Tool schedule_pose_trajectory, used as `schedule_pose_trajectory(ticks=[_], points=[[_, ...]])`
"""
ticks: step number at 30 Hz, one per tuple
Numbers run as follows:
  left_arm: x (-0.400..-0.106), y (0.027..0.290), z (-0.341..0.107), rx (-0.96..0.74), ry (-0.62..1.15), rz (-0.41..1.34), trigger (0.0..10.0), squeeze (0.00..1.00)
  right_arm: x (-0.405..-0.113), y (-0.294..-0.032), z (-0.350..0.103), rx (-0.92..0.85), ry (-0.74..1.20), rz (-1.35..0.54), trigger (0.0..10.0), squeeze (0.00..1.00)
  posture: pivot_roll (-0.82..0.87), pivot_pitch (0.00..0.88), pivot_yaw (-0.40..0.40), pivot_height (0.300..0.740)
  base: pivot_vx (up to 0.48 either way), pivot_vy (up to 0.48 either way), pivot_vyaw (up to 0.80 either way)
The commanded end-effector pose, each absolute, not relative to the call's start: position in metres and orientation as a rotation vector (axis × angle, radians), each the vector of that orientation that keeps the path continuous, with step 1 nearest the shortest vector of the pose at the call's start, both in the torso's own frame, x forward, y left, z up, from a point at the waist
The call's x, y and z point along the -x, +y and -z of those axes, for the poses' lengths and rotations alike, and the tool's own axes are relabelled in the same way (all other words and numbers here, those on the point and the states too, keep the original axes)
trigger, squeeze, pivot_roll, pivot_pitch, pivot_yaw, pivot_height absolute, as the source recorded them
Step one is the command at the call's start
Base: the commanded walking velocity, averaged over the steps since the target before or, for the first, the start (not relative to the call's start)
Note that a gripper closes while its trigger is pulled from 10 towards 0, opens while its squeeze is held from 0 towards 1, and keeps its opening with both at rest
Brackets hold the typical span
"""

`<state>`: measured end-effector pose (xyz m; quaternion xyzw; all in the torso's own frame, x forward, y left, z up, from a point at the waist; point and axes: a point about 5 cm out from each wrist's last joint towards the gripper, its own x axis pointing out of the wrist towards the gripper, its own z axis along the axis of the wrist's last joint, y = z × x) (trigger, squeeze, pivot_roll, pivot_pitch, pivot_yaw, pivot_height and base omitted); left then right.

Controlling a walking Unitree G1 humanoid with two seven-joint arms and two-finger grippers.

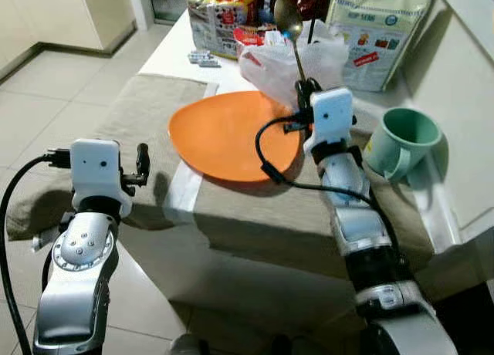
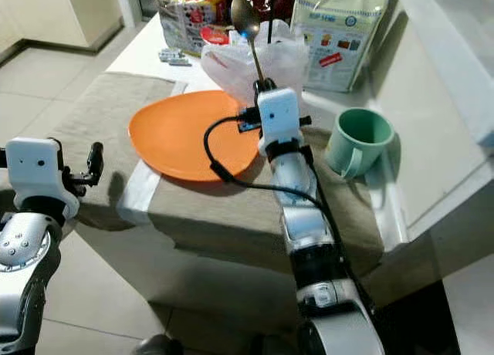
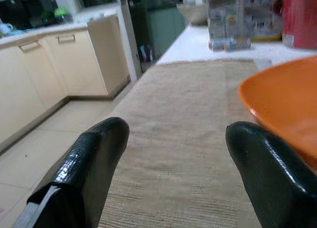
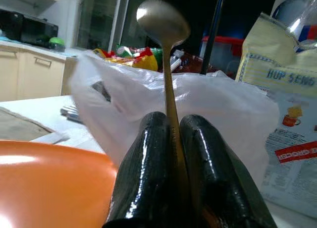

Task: Setting the table

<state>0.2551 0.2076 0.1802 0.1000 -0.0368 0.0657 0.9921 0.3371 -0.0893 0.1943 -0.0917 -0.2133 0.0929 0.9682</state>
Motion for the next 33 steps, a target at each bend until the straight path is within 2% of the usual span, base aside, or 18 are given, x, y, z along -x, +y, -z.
schedule_pose_trajectory(ticks=[1,9,17,20,24,28,29,33], points=[[-0.251,0.214,-0.178,-0.193,-0.077,-0.162,10.0,0.00,-0.331,-0.093,-0.198,0.199,-0.454,-0.169,10.0,0.00,0.01,0.032,0.009,0.740,0.000,0.000,0.00],[-0.245,0.222,-0.177,-0.197,-0.087,-0.186,10.0,0.00,-0.311,-0.119,-0.177,0.264,-0.399,-0.094,10.0,0.00,0.00,0.029,0.011,0.740,0.000,0.000,0.00],[-0.245,0.220,-0.168,-0.134,-0.038,-0.150,10.0,0.00,-0.297,-0.128,-0.164,0.309,-0.364,-0.080,10.0,0.00,0.00,0.026,0.019,0.740,0.000,0.000,0.00],[-0.252,0.206,-0.159,-0.090,0.036,-0.081,10.0,0.00,-0.296,-0.113,-0.156,0.241,-0.299,-0.131,10.0,0.00,0.00,0.034,0.029,0.740,0.000,0.000,0.00],[-0.255,0.203,-0.159,-0.047,0.039,-0.076,10.0,0.00,-0.299,-0.106,-0.151,0.174,-0.249,-0.165,10.0,0.00,0.01,0.069,0.033,0.740,0.000,0.000,0.00],[-0.255,0.199,-0.164,-0.037,0.010,-0.074,10.0,0.00,-0.299,-0.111,-0.143,0.113,-0.171,-0.158,10.0,0.00,0.00,0.085,0.025,0.740,0.000,0.000,0.00],[-0.254,0.198,-0.163,-0.018,0.012,-0.066,10.0,0.00,-0.297,-0.120,-0.138,0.100,-0.141,-0.128,10.0,0.00,0.00,0.086,0.022,0.740,0.000,0.000,0.00],[-0.254,0.197,-0.161,-0.035,0.023,-0.054,10.0,0.00,-0.297,-0.127,-0.135,0.135,-0.123,-0.104,10.0,0.00,-0.02,0.081,0.021,0.740,0.000,0.000,0.00]])
